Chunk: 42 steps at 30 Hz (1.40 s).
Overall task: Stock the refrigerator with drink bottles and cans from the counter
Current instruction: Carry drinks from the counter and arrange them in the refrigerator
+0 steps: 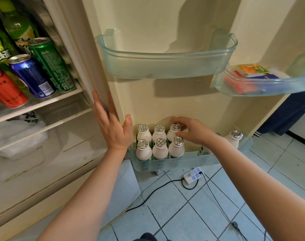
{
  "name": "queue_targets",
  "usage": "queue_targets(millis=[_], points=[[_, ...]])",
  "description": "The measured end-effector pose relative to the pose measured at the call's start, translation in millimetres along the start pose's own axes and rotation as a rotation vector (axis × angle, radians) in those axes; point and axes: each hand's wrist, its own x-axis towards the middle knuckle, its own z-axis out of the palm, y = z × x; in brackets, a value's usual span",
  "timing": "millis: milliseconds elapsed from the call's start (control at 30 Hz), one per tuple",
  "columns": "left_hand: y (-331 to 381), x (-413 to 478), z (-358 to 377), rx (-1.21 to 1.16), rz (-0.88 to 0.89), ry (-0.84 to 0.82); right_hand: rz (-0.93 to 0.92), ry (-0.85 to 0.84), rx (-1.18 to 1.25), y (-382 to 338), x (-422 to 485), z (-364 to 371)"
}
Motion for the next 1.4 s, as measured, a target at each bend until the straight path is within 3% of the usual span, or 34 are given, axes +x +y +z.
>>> queue_targets(millis=[233, 400, 467, 600, 733, 1000, 1400], points=[[0, 1, 0, -0.02, -0.004, -0.001, 0.063, 0.227, 0.07, 11, -20, -9], [-3, -1, 1, -0.017, 0.005, -0.005, 0.149, 0.453, -0.097, 20, -42, -13], [-3, -1, 1, -0.019, 0.009, -0.006, 0.214, 0.43, -0.23, 22, -50, -14], [-3, -1, 0, -0.022, 0.011, -0.009, 0.378, 0.229, -0.53, 26, -58, -15], [-4, -1, 1, -0.026, 0.035, 0.002, 0.45, 0.215, -0.455, 29, -61, -16], [-5, -1, 2, -0.047, 0.034, -0.002, 0.366, 0.342, -0.309, 20, -59, -7], [-3, -1, 1, -0.061, 0.02, -0.023, 0.33, 0.326, -0.264, 1, -54, 11]])
